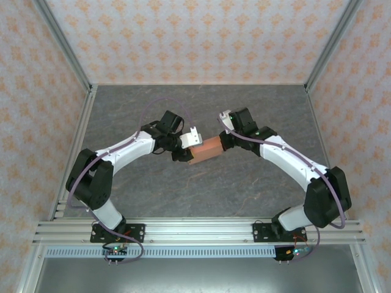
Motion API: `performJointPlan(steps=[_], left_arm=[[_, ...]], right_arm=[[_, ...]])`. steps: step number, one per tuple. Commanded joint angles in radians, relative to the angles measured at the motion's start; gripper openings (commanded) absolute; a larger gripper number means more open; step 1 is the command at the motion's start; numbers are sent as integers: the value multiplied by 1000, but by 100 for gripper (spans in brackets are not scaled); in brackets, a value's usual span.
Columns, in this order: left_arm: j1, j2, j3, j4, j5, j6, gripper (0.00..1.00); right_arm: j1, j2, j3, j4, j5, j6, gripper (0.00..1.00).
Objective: Fold the paper box
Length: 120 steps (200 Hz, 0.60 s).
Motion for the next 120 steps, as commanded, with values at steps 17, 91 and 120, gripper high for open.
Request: performJointPlan(steps=[17,91,120], left_arm=[[-17,34,41,-70,-64,2,37],[-15,52,78,-106,-29,-9,45],[-15,56,86,-105,-36,-18,44]], right_arm=[[16,23,99,-58,14,57,0],[15,51,108,-93,41,39,0],[15,66,119,-101,29,53,0]])
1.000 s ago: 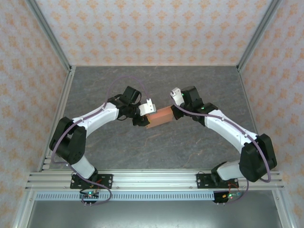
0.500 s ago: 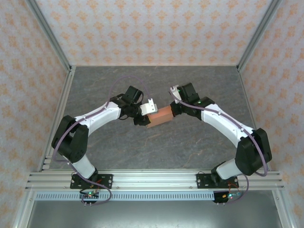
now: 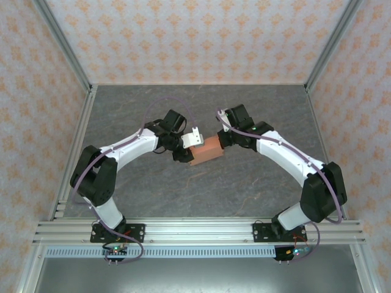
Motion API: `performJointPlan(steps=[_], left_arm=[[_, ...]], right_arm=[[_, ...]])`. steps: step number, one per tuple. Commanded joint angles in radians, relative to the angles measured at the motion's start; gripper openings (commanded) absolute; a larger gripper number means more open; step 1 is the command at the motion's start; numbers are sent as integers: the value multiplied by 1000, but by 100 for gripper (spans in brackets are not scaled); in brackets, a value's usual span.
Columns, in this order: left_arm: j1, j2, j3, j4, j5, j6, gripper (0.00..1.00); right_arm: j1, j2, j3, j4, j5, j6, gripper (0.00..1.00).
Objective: Fold the paper box
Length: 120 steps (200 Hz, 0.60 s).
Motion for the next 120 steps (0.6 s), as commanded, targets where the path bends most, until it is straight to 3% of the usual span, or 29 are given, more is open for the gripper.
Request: performJointPlan(steps=[1,120], left_arm=[[-8,12,36,-40,-18,-18,44],[-10,41,35,-52,-81,2,40]], right_arm=[[5,16,46,-20,4,15,0],[5,118,206,-200,51,69,0]])
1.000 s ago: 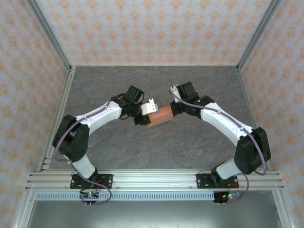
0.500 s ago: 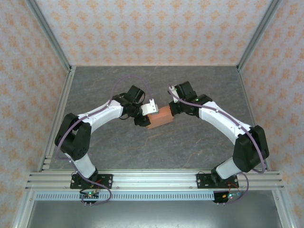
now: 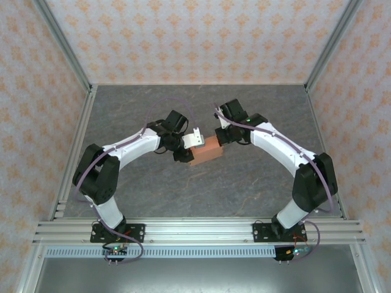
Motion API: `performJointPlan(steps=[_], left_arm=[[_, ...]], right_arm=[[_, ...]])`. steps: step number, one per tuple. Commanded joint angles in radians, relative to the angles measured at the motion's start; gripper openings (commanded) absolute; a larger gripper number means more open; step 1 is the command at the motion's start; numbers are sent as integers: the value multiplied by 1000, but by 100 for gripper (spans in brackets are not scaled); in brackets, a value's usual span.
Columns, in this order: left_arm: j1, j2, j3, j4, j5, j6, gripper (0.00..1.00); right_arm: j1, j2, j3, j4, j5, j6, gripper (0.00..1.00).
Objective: Fold the paper box
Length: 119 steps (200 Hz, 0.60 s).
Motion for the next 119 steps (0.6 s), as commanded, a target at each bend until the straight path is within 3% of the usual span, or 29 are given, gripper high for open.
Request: performJointPlan(steps=[1,119], left_arm=[[-2,17,22,-40,-41,16,40],[-2,38,45,-49,-60,-22,40]], right_arm=[[6,8,65,-59,33,22,0],[6,27,34,-33,36,90,0]])
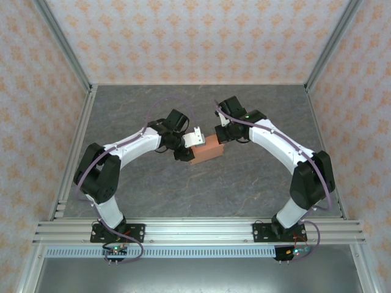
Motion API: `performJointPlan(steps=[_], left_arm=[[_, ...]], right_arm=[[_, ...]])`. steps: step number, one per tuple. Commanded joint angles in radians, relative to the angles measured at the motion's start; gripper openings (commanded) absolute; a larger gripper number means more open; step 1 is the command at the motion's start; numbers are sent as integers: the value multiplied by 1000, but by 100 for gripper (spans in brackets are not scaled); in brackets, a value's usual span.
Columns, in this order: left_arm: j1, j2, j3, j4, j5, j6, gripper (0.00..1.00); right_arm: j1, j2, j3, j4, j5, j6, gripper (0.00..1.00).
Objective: Fold the paper box
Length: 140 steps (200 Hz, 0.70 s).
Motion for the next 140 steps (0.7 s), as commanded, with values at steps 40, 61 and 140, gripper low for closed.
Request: performJointPlan(steps=[40,61,140], left_arm=[[-3,22,20,-50,-57,-21,40],[-3,24,24,-53,-59,-23,40],[-2,26,22,-52,-69,-24,40]], right_arm=[[2,-9,-59,44,53,21,0],[-1,-16,-73,55,63,-4,0],[-41,-29,-91,56,65,-79,0]])
